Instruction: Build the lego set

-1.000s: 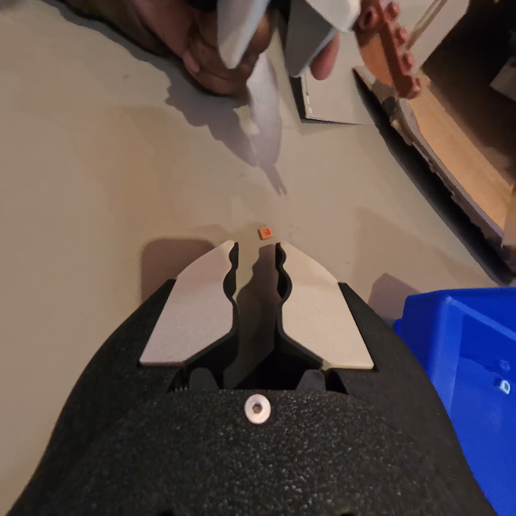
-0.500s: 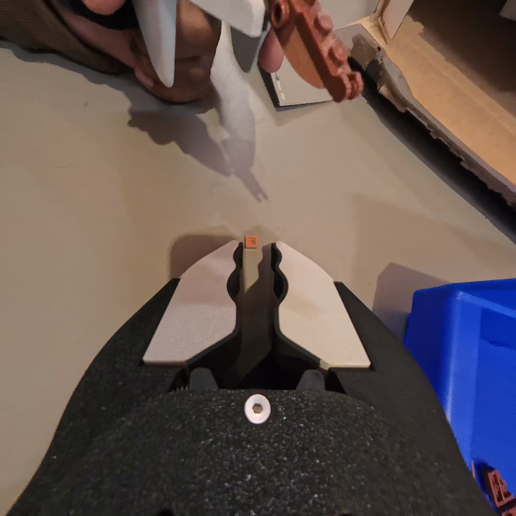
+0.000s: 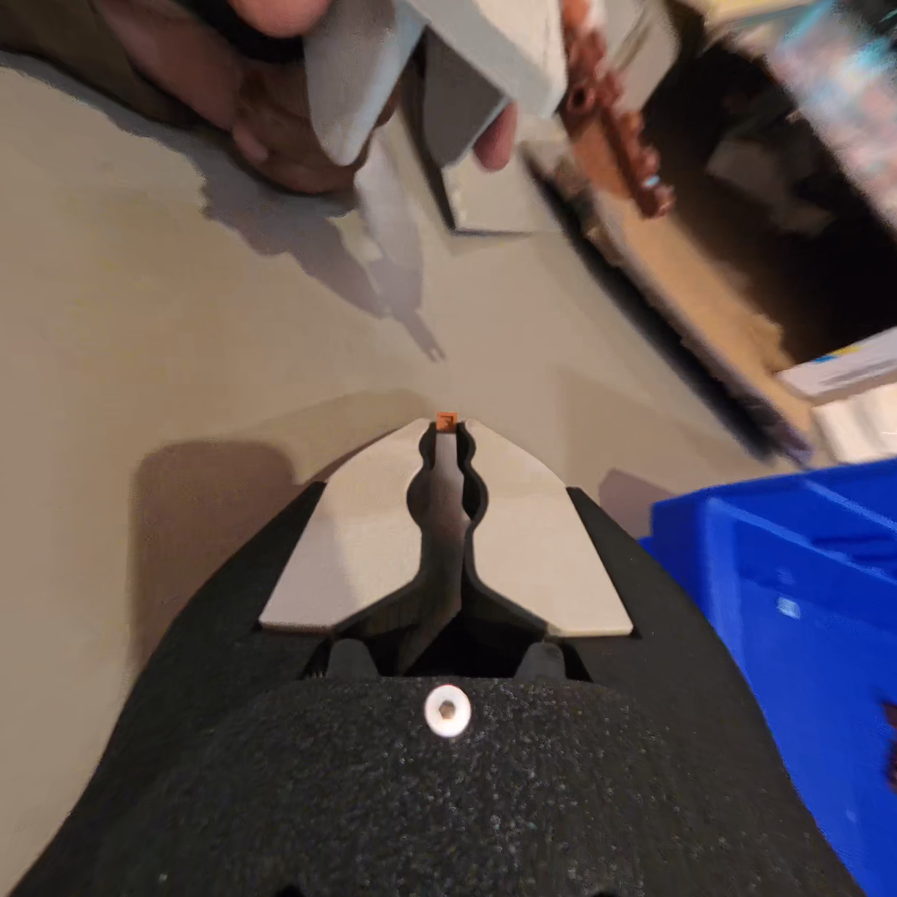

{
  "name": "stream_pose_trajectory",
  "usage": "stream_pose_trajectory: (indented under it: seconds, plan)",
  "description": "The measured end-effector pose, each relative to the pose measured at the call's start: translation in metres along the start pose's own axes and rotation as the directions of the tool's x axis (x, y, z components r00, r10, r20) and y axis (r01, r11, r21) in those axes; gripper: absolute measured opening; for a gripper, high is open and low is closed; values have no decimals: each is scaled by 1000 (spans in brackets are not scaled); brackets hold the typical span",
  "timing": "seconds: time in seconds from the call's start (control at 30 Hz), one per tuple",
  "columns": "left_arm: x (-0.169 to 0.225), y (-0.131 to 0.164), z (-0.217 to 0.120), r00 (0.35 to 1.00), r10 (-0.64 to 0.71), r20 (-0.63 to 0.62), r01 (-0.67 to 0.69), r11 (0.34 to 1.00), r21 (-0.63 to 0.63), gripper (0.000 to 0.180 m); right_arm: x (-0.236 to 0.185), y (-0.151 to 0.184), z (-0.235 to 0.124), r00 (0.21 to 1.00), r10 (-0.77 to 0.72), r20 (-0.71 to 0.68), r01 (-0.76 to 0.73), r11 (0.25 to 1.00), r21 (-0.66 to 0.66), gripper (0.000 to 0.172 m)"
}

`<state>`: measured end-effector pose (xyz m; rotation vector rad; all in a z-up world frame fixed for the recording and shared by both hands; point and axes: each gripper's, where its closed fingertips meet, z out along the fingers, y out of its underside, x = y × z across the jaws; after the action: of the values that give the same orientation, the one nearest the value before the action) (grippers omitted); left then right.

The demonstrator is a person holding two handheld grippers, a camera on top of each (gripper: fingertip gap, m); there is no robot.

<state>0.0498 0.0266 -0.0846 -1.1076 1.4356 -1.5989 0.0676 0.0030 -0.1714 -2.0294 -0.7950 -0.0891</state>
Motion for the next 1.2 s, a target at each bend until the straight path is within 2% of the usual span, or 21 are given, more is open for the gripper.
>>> stream_pose_trajectory:
  seconds: [0.1, 0.27, 0.4, 0.57, 0.77, 0.93, 1.2]
  plan:
    - [0, -1, 0, 1000, -21, -13, 21, 1000, 5, 11, 7, -12, -17, 969, -100, -225, 126, 987, 103, 7]
    - [10, 4, 2, 999, 21, -47, -23, 999, -28, 11, 4, -19, -31, 964, -46, -262, 89, 984, 156, 8]
    - [21, 5, 5, 994, 97, -41, -99, 993, -64, 11, 2, -20, -36, 910, -216, -354, 258, 963, 74, 8]
    - [28, 6, 10, 983, 182, -17, -183, 977, -112, 11, -15, -10, -28, 896, -360, -260, 376, 927, 12, 8]
    - [22, 13, 12, 991, 133, -12, -134, 985, -111, 11, -21, -9, -35, 920, -362, -152, 378, 921, 91, 20]
    - [14, 13, 11, 994, 109, 15, -107, 989, -104, 11, -23, 9, -32, 961, -276, -20, 277, 958, 77, 20]
    - [6, 6, 10, 996, 73, 52, -70, 995, -67, 11, -23, -4, -6, 979, -161, 128, 154, 986, 65, 20]
